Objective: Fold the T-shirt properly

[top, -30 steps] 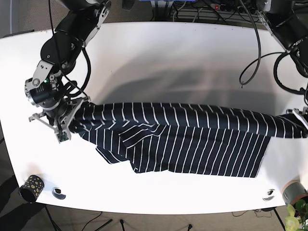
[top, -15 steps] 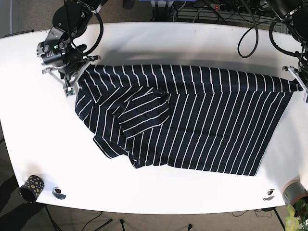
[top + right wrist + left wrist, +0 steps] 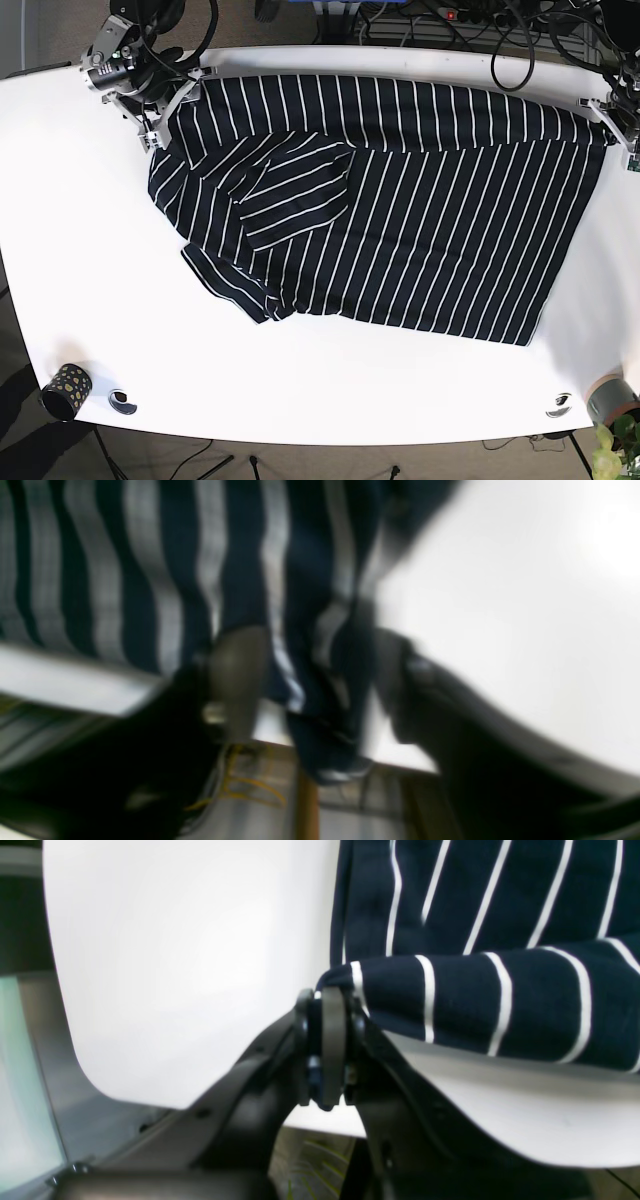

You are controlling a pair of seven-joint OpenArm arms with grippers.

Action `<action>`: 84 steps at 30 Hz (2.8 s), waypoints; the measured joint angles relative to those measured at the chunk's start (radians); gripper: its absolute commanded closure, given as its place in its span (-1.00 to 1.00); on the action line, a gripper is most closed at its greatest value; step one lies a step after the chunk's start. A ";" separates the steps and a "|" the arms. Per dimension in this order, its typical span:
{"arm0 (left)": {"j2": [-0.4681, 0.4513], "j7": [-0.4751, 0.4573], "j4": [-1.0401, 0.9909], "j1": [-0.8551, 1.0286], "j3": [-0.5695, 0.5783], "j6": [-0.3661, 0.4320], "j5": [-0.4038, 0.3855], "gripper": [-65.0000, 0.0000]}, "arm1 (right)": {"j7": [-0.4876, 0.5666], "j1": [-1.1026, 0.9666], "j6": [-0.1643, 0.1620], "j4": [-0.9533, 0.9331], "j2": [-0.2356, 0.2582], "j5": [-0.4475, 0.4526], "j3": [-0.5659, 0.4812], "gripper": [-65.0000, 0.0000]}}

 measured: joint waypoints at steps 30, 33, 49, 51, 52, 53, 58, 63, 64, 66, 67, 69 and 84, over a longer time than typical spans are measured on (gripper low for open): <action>-0.014 -0.005 -0.047 -0.074 -0.008 0.000 -0.008 -0.16 | 0.099 0.505 0.001 -0.809 0.266 0.291 0.253 0.14; -0.014 -0.005 -0.047 -0.074 -0.008 0.000 -0.008 -0.16 | 0.099 0.508 0.001 -0.814 0.250 0.290 0.249 0.18; -0.012 0.003 -0.047 -0.146 -0.008 0.000 -0.002 -0.16 | 0.153 0.511 0.009 -0.817 0.180 0.317 0.183 0.24; -0.011 0.004 -0.047 -0.185 -0.008 0.000 -0.003 -0.16 | 0.159 0.515 0.009 -0.818 0.182 0.292 0.180 0.49; -0.011 0.004 -0.047 -0.207 -0.008 0.000 0.000 -0.16 | 0.159 0.519 0.009 -0.818 0.183 0.277 0.180 0.58; -0.011 0.004 -0.048 -0.225 -0.009 0.000 0.004 -0.16 | 0.158 0.523 0.009 -0.819 0.182 0.261 0.180 0.71; -0.020 0.003 -0.121 -0.355 0.019 0.006 0.004 -0.17 | 0.151 0.540 0.005 -0.819 0.182 0.192 0.179 1.00; -0.024 0.003 -0.298 -0.505 0.098 0.127 0.005 -0.18 | 0.150 0.541 0.002 -0.817 0.180 0.192 0.179 1.00; -0.035 0.000 -0.344 -0.540 0.116 0.132 0.000 -0.18 | 0.150 0.541 0.002 -0.817 0.180 0.191 0.179 1.00; -0.060 -0.014 -0.460 -0.622 0.152 0.143 0.002 -0.18 | 0.150 0.541 0.002 -0.818 0.181 0.193 0.180 1.00; -0.069 -0.024 -0.517 -0.660 0.163 0.151 0.006 -0.18 | 0.150 0.541 0.002 -0.817 0.180 0.192 0.179 1.00; -0.088 -0.061 -0.634 -0.719 0.188 0.156 0.010 -0.18 | 0.150 0.540 0.002 -0.817 0.180 0.192 0.174 1.00; -0.146 -0.311 -1.253 -0.967 0.340 0.152 0.004 -0.48 | 0.146 0.548 0.002 -0.817 0.180 0.191 0.142 1.00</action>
